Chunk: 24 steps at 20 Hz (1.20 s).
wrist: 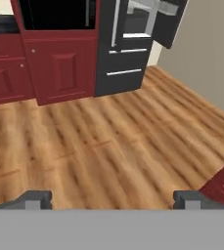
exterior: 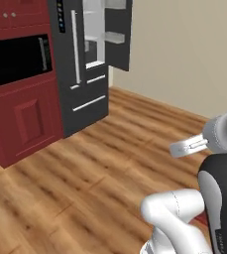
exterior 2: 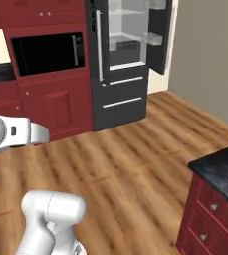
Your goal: Grab the garlic and lime from the fridge, place them in the blender, close the lid, and turn on the blender to create a marinade.
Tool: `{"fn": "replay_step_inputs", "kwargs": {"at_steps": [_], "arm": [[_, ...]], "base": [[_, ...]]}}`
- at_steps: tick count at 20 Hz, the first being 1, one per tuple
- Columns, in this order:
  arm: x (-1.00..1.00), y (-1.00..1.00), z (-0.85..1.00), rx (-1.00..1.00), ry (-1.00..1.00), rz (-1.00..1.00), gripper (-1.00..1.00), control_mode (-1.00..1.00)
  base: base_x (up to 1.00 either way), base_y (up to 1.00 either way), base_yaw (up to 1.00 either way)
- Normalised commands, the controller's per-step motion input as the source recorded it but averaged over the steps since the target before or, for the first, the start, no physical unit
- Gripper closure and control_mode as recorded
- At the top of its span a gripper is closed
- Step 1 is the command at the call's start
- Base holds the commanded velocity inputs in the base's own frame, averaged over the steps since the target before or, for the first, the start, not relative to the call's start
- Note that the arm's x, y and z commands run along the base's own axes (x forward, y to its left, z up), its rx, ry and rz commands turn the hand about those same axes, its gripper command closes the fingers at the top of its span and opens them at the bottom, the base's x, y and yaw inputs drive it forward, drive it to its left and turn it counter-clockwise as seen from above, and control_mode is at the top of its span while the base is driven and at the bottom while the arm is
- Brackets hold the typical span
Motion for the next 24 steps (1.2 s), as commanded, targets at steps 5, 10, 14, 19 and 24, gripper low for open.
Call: {"fn": "replay_step_inputs", "kwargs": {"at_steps": [5,10,14,19,24], "arm": [[0.00,0.00,0.00,0.00,0.00,0.00,-1.00,1.00],[0.00,0.00,0.00,0.00,0.00,0.00,-1.00,1.00],[0.00,0.00,0.00,0.00,0.00,0.00,-1.00,1.00],[0.00,0.00,0.00,0.00,0.00,0.00,-1.00,1.00],[0.00,0.00,0.00,0.00,0.00,0.00,-1.00,1.00]], "base": [[1.00,0.63,0.00],[1.00,0.33,0.00],[1.00,0.00,-0.03],[1.00,-0.06,-0.07],[1.00,-0.26,-0.07]]}}
